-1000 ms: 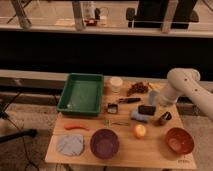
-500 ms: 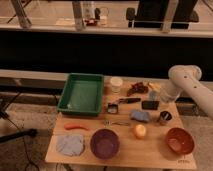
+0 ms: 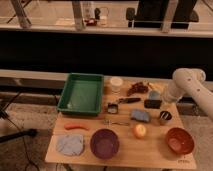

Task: Place eraser in plastic cup

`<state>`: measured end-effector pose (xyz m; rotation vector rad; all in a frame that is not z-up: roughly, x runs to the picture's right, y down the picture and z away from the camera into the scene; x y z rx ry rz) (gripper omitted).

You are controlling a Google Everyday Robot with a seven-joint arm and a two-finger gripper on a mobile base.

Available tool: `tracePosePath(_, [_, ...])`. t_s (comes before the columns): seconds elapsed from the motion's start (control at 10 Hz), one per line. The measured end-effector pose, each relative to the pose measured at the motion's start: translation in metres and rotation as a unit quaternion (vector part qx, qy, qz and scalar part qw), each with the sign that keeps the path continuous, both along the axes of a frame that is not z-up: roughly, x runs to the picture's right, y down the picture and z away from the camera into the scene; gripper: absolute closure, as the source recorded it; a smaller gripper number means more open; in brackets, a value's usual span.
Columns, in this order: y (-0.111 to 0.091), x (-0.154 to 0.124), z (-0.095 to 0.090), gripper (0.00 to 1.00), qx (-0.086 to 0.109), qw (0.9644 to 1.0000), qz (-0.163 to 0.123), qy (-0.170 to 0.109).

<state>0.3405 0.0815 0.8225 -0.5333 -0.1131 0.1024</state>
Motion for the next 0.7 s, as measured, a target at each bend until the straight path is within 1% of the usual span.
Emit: tracePosePath(0.7, [0.0011, -0.0011, 0.0014, 1.00, -0.001, 1.0000, 0.000, -0.001])
